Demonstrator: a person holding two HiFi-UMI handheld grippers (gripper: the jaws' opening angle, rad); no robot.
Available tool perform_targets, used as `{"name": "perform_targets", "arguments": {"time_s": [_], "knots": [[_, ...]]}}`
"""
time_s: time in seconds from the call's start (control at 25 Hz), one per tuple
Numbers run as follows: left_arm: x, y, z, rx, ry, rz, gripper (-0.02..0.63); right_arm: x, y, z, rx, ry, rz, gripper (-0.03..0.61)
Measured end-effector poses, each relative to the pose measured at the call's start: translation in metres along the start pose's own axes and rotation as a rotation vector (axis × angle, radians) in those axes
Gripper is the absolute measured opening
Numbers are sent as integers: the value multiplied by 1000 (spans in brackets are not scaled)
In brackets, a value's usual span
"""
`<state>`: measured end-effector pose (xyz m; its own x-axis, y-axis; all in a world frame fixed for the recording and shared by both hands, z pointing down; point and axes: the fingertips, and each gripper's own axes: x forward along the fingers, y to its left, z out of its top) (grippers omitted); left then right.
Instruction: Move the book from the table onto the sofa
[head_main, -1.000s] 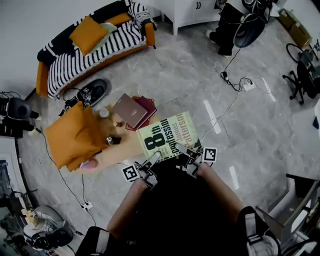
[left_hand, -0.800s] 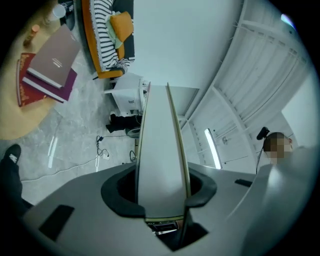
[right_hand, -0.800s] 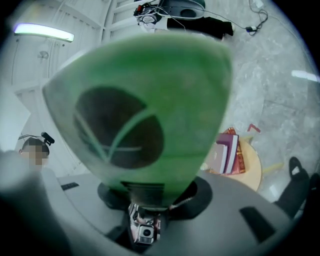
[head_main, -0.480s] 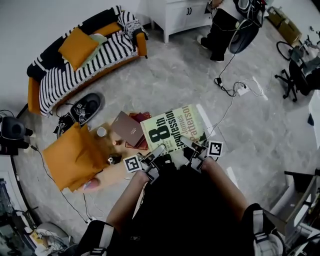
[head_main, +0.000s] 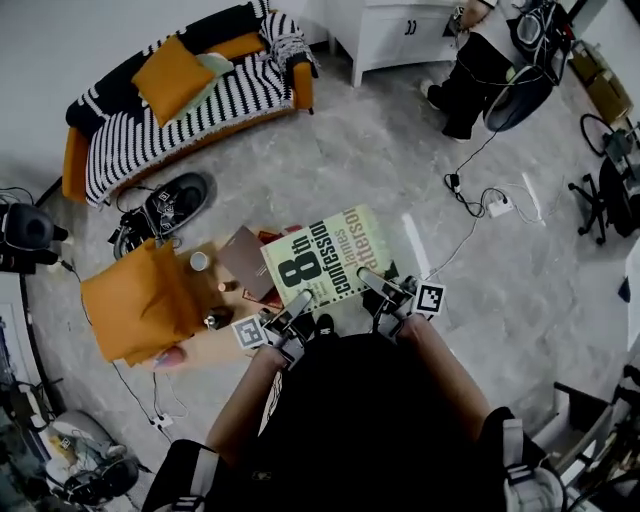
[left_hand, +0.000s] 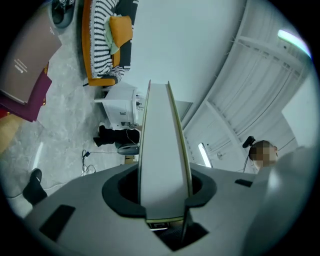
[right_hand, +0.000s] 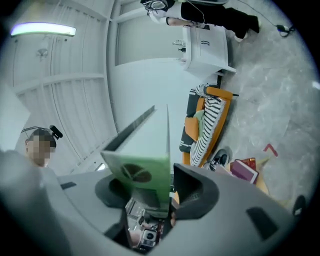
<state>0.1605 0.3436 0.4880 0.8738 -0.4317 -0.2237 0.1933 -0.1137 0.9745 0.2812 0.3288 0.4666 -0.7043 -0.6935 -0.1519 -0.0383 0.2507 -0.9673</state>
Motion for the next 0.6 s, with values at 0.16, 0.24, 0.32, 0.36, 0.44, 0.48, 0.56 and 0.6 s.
{"name": "perform_targets", "arguments": {"time_s": [0.16, 0.24, 0.32, 0.36, 0.44, 0.48, 0.56, 0.6], "knots": [[32, 3, 18, 45, -127, 27, 160, -13, -15, 67, 26, 10, 17, 202], [48, 5, 21, 77, -193, 40, 160, -19, -22, 98, 40, 38, 28, 202], [66, 9, 18, 105, -236, 56, 160, -23, -27, 122, 45, 97, 43, 181], [75, 10, 16, 113, -256, 58, 160, -24, -27, 133, 46, 128, 53, 178], [94, 12, 13, 127, -296, 60, 160, -26, -27, 152, 56, 175, 67, 176], [103, 13, 12, 135, -314, 63, 161, -29, -28, 160, 63, 193, 71, 175], [120, 15, 8, 153, -345, 76, 161, -37, -30, 176, 77, 219, 73, 175], [128, 16, 7, 160, -358, 83, 163, -41, -32, 183, 83, 227, 73, 175]]}}
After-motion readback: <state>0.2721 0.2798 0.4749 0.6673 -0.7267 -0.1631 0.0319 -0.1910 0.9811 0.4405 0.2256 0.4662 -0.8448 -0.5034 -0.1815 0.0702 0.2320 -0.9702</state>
